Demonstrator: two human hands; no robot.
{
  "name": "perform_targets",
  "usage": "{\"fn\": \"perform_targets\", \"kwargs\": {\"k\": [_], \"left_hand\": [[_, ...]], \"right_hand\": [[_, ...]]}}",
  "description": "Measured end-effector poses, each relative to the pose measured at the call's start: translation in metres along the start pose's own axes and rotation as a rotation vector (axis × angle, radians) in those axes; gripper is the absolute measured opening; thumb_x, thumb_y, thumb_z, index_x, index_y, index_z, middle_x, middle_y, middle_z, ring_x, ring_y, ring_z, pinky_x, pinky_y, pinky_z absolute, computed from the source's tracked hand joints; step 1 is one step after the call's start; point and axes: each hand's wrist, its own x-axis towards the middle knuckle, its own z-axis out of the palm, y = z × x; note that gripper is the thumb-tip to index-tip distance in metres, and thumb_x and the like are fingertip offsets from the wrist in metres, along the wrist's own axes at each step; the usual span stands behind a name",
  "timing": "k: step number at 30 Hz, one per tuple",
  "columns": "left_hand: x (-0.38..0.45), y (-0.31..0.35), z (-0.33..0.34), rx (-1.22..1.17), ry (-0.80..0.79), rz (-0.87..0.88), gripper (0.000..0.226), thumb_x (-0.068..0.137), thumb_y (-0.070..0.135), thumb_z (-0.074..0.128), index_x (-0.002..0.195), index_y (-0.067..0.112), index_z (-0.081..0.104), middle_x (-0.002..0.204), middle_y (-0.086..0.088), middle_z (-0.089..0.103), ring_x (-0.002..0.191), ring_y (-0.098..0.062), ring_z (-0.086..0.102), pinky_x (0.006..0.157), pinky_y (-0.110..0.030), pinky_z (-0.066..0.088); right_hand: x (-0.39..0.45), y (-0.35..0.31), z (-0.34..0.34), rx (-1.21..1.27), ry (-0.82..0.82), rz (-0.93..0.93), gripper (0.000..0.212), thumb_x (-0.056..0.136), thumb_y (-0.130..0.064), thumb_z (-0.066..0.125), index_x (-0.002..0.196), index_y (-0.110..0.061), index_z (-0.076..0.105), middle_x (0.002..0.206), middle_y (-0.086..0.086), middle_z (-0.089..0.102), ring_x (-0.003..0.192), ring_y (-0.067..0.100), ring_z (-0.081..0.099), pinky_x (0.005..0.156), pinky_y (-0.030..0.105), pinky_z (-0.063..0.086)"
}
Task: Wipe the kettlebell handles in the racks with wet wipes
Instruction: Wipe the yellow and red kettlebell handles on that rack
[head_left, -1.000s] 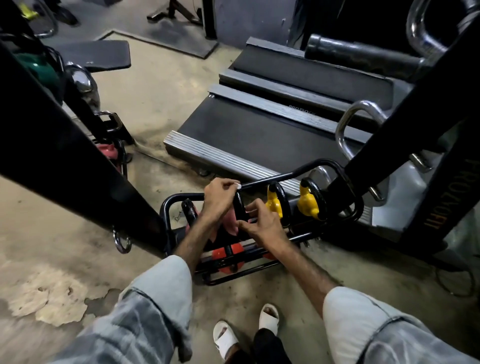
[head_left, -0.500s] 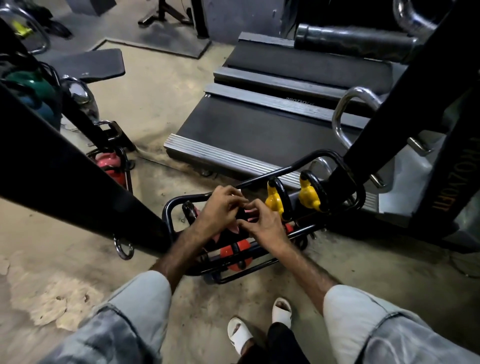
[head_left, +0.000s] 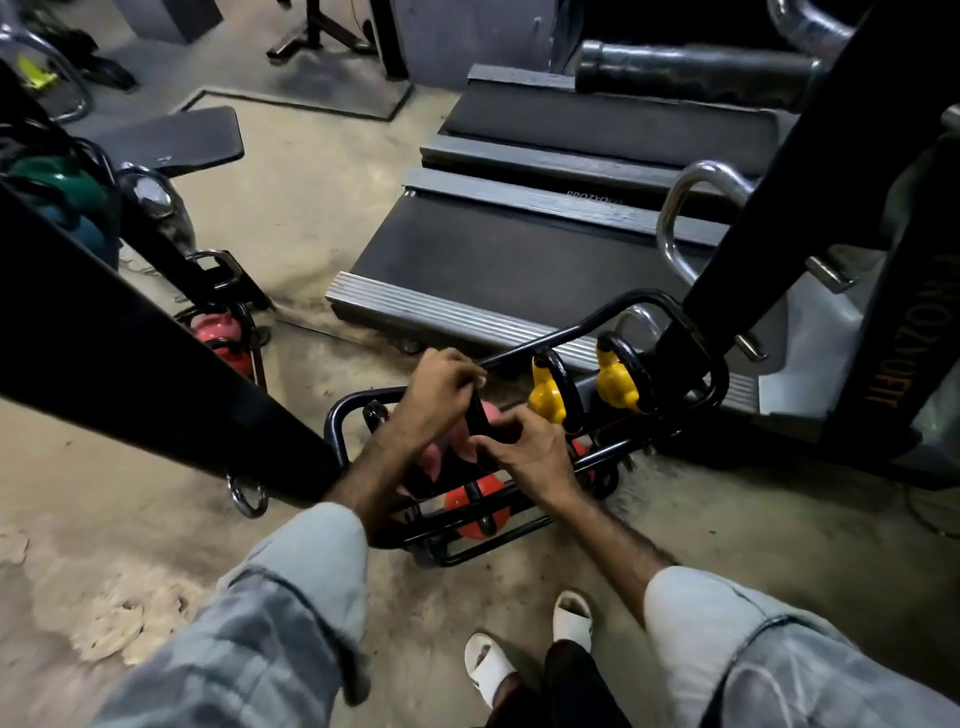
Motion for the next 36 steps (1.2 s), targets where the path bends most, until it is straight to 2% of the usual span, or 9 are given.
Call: {"fn": "perform_targets", "kwargs": {"k": [6,10,14,17,23,27,30,33,36], "left_hand": [[0.012,0.015,-0.004,-0.104,-0.047,-0.17,0.024,0.077,0.013,0.071,0.101,0.01,0.072,0.097,-0.007,0.074,0.09,-0.016,0.069,0.081,-0.02,0.048],[-0.007,0.027,-0.002,-0.39,0.068,-0.317,0.015,0.07,0.026,0.081,0.074,0.02,0.068,0.076,0.001,0.071,0.072,-0.012,0.066,0.071,-0.027,0.053],[-0.015,0.031,-0.001,-0.508,0.007,-0.417,0.016,0.083,0.034,0.068,0.082,0.019,0.074,0.079,0.003,0.074,0.079,-0.01,0.069,0.081,-0.037,0.056],[-0.024,0.028,0.002,-0.272,0.067,-0.353,0.014,0.081,0.021,0.071,0.094,0.018,0.074,0.098,0.004,0.068,0.092,-0.006,0.061,0.09,-0.026,0.05],[-0.034,0.029,0.006,-0.17,0.008,-0.403,0.057,0.063,0.017,0.084,0.117,0.011,0.067,0.126,-0.005,0.06,0.116,-0.017,0.057,0.098,-0.033,0.049],[-0.033,0.036,0.002,-0.142,0.007,-0.408,0.06,0.062,0.011,0.084,0.119,0.008,0.065,0.129,-0.008,0.06,0.121,-0.019,0.055,0.103,-0.028,0.044],[-0.034,0.039,0.001,-0.143,0.008,-0.444,0.057,0.064,0.004,0.08,0.119,0.007,0.065,0.13,-0.009,0.059,0.121,-0.019,0.055,0.099,-0.019,0.042],[-0.039,0.04,0.002,-0.199,0.044,-0.443,0.054,0.066,-0.006,0.068,0.12,0.001,0.063,0.132,-0.014,0.056,0.122,-0.023,0.055,0.096,-0.038,0.052],[-0.037,0.044,0.004,-0.206,0.06,-0.465,0.057,0.068,-0.012,0.066,0.123,-0.001,0.06,0.136,-0.013,0.054,0.121,-0.018,0.055,0.092,-0.031,0.054]], "right_hand": [[0.002,0.004,-0.002,0.042,0.001,0.0,0.042,0.071,-0.037,0.085,0.1,-0.018,0.062,0.093,-0.01,0.069,0.083,0.0,0.067,0.07,0.019,0.057],[0.011,0.0,-0.008,0.144,0.122,-0.141,0.051,0.077,-0.022,0.081,0.122,-0.02,0.058,0.11,-0.007,0.067,0.099,0.001,0.064,0.078,0.013,0.053],[0.028,-0.001,-0.011,0.185,0.152,-0.174,0.022,0.082,-0.009,0.074,0.102,-0.02,0.074,0.094,-0.01,0.074,0.09,0.003,0.069,0.083,0.031,0.057],[0.05,0.006,-0.011,0.222,0.203,-0.05,0.016,0.083,-0.016,0.071,0.096,-0.026,0.073,0.091,-0.013,0.074,0.09,0.005,0.069,0.085,0.038,0.057],[0.085,0.0,0.009,0.125,0.024,0.07,0.019,0.086,-0.021,0.07,0.104,-0.014,0.071,0.092,0.0,0.074,0.084,0.008,0.065,0.061,-0.001,0.039],[0.095,0.008,0.016,0.079,-0.094,0.024,0.018,0.088,-0.023,0.065,0.103,-0.021,0.075,0.099,-0.003,0.075,0.096,0.009,0.067,0.083,0.019,0.05],[0.089,0.014,0.013,0.267,-0.174,0.066,0.022,0.087,-0.01,0.062,0.096,-0.025,0.076,0.097,-0.004,0.075,0.094,0.012,0.071,0.085,0.037,0.059],[0.078,0.018,0.007,0.294,-0.183,0.024,0.027,0.086,-0.004,0.065,0.09,-0.029,0.075,0.095,-0.006,0.076,0.093,0.009,0.07,0.087,0.03,0.057],[0.086,0.016,0.01,0.348,-0.191,0.072,0.02,0.086,-0.009,0.067,0.092,-0.025,0.076,0.095,-0.003,0.076,0.093,0.012,0.071,0.087,0.038,0.058]]}}
